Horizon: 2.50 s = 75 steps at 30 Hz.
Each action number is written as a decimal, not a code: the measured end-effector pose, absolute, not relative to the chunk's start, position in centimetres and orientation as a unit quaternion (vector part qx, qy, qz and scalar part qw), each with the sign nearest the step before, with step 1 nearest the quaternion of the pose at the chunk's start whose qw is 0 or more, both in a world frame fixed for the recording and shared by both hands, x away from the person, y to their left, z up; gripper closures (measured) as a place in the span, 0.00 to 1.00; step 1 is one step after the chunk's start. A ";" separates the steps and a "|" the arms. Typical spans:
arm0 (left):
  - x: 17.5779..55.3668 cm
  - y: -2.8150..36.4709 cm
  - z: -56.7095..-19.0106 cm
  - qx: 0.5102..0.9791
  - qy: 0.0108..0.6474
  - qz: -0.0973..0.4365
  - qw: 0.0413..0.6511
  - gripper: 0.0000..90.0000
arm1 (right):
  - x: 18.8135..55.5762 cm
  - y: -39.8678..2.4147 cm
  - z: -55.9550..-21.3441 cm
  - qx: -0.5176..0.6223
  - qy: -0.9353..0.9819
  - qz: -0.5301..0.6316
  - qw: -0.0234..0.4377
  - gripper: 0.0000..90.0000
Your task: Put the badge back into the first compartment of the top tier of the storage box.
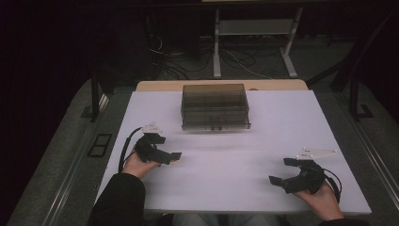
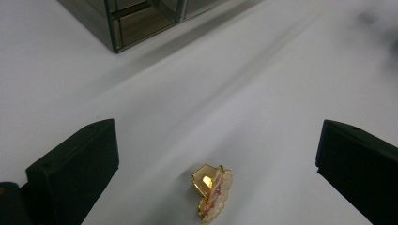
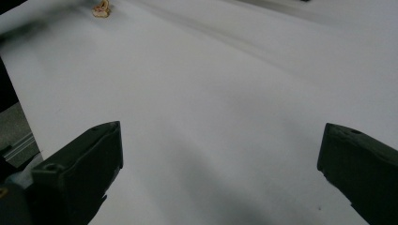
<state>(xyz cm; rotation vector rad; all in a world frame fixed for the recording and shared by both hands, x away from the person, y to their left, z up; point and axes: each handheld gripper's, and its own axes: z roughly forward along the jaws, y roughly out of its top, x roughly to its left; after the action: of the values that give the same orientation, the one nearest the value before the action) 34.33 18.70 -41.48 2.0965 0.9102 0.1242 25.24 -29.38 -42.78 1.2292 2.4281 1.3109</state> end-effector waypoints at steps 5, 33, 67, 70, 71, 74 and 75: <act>34.8 18.6 -42.1 0.839 0.365 0.040 0.401 0.00 | 25.2 -29.4 -42.8 0.405 0.803 0.433 0.060 0.00; 35.9 18.8 -43.8 0.873 0.329 -0.016 0.361 0.43 | 25.2 -29.2 -42.9 0.403 0.808 0.426 0.058 0.00; 35.7 20.0 -43.5 0.835 0.369 -0.084 0.400 0.97 | 25.2 -29.3 -42.9 0.402 0.809 0.425 0.061 0.00; 35.5 19.8 -43.4 0.838 0.366 -0.073 0.398 0.97 | 25.2 -29.3 -42.9 0.403 0.809 0.424 0.060 0.00; 35.4 19.7 -43.3 0.838 0.367 -0.073 0.396 0.98 | 25.2 -29.3 -42.8 0.402 0.809 0.424 0.060 0.00; 35.3 19.6 -43.3 0.838 0.367 -0.069 0.397 0.98 | 25.1 -29.3 -42.8 0.403 0.809 0.424 0.060 0.00; 35.3 19.6 -43.3 0.839 0.367 -0.067 0.397 0.98 | 25.1 -29.3 -42.8 0.403 0.809 0.424 0.060 0.00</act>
<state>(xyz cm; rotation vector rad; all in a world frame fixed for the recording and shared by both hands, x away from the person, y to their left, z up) 35.25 19.62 -43.25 2.1239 0.9290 -0.1700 25.15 -29.34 -42.84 1.2191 2.4479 1.2832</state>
